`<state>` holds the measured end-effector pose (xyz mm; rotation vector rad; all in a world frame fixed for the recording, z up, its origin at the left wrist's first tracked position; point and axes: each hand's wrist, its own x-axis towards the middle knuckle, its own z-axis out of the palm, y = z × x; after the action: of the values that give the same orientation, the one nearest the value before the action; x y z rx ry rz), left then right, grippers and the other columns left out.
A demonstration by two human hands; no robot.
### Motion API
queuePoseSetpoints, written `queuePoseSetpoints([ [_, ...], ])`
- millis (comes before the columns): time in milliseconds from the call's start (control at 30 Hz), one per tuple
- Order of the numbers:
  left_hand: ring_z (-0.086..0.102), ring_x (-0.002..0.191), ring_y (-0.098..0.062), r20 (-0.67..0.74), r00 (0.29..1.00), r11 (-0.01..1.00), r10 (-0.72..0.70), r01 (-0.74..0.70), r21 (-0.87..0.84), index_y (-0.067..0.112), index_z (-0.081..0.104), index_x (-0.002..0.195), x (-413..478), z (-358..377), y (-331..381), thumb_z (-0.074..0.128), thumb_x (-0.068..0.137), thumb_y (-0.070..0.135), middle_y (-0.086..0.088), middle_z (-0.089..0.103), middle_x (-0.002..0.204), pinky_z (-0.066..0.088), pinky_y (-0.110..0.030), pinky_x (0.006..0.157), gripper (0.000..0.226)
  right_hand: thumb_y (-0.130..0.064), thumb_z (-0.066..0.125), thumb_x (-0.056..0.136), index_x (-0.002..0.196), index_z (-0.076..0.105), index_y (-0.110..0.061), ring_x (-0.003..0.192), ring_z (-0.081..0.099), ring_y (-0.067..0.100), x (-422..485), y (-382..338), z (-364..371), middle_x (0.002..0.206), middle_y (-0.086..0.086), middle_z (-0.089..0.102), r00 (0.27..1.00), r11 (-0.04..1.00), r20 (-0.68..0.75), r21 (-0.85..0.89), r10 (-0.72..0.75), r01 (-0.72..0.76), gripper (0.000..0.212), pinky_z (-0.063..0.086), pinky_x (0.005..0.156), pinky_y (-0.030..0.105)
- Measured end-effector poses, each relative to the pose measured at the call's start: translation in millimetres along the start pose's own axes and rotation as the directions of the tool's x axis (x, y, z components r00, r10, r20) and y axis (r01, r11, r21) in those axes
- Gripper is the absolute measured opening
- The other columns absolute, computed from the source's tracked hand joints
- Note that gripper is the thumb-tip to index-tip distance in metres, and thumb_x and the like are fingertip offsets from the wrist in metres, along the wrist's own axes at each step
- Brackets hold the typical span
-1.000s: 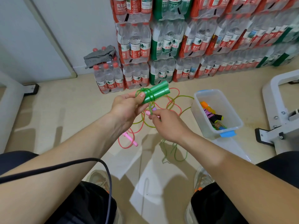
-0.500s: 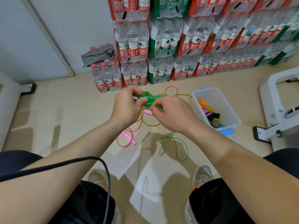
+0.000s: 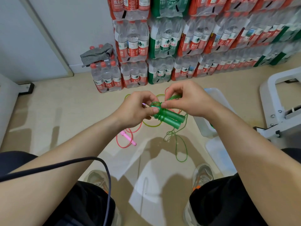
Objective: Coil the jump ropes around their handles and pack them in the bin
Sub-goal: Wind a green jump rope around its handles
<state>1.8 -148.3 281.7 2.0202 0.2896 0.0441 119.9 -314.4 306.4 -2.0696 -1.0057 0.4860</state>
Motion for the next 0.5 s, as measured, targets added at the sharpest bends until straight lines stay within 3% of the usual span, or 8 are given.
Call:
queuePoseSetpoints([
  [67, 0.069, 0.072, -0.021, 0.028, 1.000, 0.995, -0.010, 0.013, -0.102, 0.011, 0.065, 0.093, -1.7, -4.8, 6.5, 0.069, 0.089, -0.004, -0.015, 0.067, 0.088, 0.061, -0.027, 0.069, 0.016, -0.027, 0.087, 0.077, 0.077, 0.072, -0.022, 0.079, 0.066, 0.033, 0.6, 8.5, -0.2, 0.079, 0.011, 0.071, 1.000, 0.991, 0.008, 0.133, 0.012, -0.013, 0.016, 0.052, 0.075, 0.045],
  [133, 0.069, 0.071, -0.014, 0.060, 0.998, 0.975, -0.031, 0.043, -0.219, 0.005, 0.064, 0.097, -3.2, -9.2, 10.5, 0.066, 0.089, -0.007, -0.013, 0.067, 0.084, 0.060, -0.023, 0.068, 0.014, -0.031, 0.084, 0.078, 0.078, 0.071, -0.021, 0.067, 0.062, 0.021, -0.8, 14.1, 0.7, 0.071, 0.005, 0.068, 0.998, 0.947, 0.044, 0.314, 0.054, -0.066, 0.017, 0.048, 0.067, 0.036],
  [200, 0.071, 0.071, -0.014, 0.106, 0.993, 0.940, -0.048, 0.081, -0.332, 0.004, 0.065, 0.096, -5.2, -11.8, 12.0, 0.063, 0.090, -0.008, -0.010, 0.070, 0.081, 0.060, -0.023, 0.068, 0.014, -0.029, 0.079, 0.082, 0.077, 0.071, -0.020, 0.062, 0.061, 0.012, -3.3, 15.2, 4.2, 0.070, 0.000, 0.068, 0.986, 0.851, 0.127, 0.501, 0.107, -0.157, 0.013, 0.049, 0.060, 0.027],
  [300, 0.072, 0.078, -0.020, 0.140, 0.988, 0.851, -0.071, 0.134, -0.508, 0.005, 0.066, 0.099, -6.4, -12.2, 11.4, 0.060, 0.092, -0.006, -0.012, 0.072, 0.086, 0.062, -0.028, 0.076, 0.014, -0.022, 0.064, 0.094, 0.069, 0.069, -0.022, 0.055, 0.056, 0.010, -8.1, 13.2, 18.9, 0.065, -0.003, 0.062, 0.948, 0.665, 0.261, 0.677, 0.182, -0.314, 0.026, 0.046, 0.057, 0.026],
  [433, 0.071, 0.079, -0.016, 0.009, 0.984, 0.750, -0.176, 0.140, -0.647, 0.003, 0.067, 0.105, -2.7, -13.0, 7.5, 0.058, 0.096, -0.002, -0.014, 0.069, 0.091, 0.060, -0.022, 0.070, 0.014, -0.021, 0.048, 0.104, 0.078, 0.054, -0.017, 0.046, 0.033, 0.011, -12.1, 12.7, 50.3, 0.055, -0.004, 0.039, 0.902, 0.541, 0.295, 0.726, 0.315, -0.426, 0.027, 0.035, 0.057, 0.030],
  [500, 0.069, 0.072, -0.013, -0.095, 0.962, 0.760, -0.254, 0.138, -0.635, 0.000, 0.068, 0.106, -0.4, -12.2, 3.3, 0.059, 0.096, -0.001, -0.012, 0.068, 0.085, 0.060, -0.020, 0.068, 0.013, -0.025, 0.044, 0.107, 0.079, 0.054, -0.015, 0.044, 0.031, 0.012, -11.9, 10.7, 63.0, 0.055, -0.004, 0.033, 0.902, 0.596, 0.246, 0.684, 0.356, -0.421, 0.032, 0.036, 0.056, 0.030],
])
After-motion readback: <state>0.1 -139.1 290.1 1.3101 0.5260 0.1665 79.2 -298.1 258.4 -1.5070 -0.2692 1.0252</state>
